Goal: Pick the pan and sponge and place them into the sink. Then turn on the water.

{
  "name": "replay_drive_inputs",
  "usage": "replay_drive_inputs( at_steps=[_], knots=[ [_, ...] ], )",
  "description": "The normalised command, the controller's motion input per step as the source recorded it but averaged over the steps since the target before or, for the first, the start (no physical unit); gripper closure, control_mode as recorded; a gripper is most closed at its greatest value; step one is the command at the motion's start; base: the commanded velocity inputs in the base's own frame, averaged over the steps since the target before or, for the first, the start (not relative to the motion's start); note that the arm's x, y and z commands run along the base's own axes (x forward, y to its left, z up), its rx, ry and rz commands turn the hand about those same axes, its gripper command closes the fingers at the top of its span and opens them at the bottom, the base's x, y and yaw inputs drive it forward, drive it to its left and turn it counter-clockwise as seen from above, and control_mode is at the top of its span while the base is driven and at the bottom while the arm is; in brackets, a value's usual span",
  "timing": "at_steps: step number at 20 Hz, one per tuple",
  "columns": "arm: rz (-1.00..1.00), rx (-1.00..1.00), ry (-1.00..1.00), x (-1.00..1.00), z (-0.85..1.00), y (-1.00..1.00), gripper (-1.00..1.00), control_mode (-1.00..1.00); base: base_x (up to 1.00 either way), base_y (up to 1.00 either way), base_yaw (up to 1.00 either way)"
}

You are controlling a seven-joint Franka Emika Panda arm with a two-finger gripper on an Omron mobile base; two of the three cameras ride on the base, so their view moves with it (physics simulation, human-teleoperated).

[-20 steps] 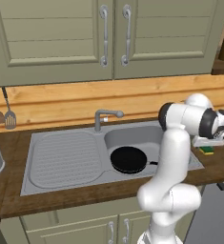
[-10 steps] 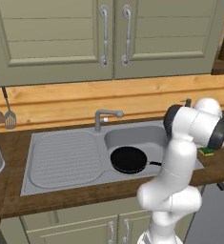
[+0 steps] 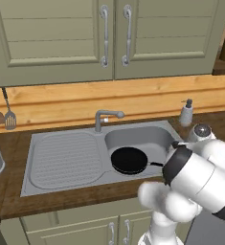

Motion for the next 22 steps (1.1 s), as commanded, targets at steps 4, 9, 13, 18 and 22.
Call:
replay_drive_inputs(
  at_steps=[4, 9, 13, 18, 22],
  knots=[
    [0.03, -0.17, 0.03, 0.05, 0.56, 1.00, 1.00, -1.00, 0.00, 0.00, 0.00],
    [0.16, -0.02, 0.22, 0.55, 0.51, 0.71, 1.00, -1.00, 0.00, 0.00, 0.00],
    [0.34, 0.10, 0.41, 0.85, 0.14, 0.20, 1.00, -1.00, 0.00, 0.00, 0.00],
    [0.42, 0.13, 0.25, 0.63, -0.32, 0.07, 1.00, -1.00, 0.00, 0.00, 0.00],
    [0.32, 0.08, -0.07, 0.43, -0.98, 0.40, 1.00, -1.00, 0.00, 0.00, 0.00]
  ],
)
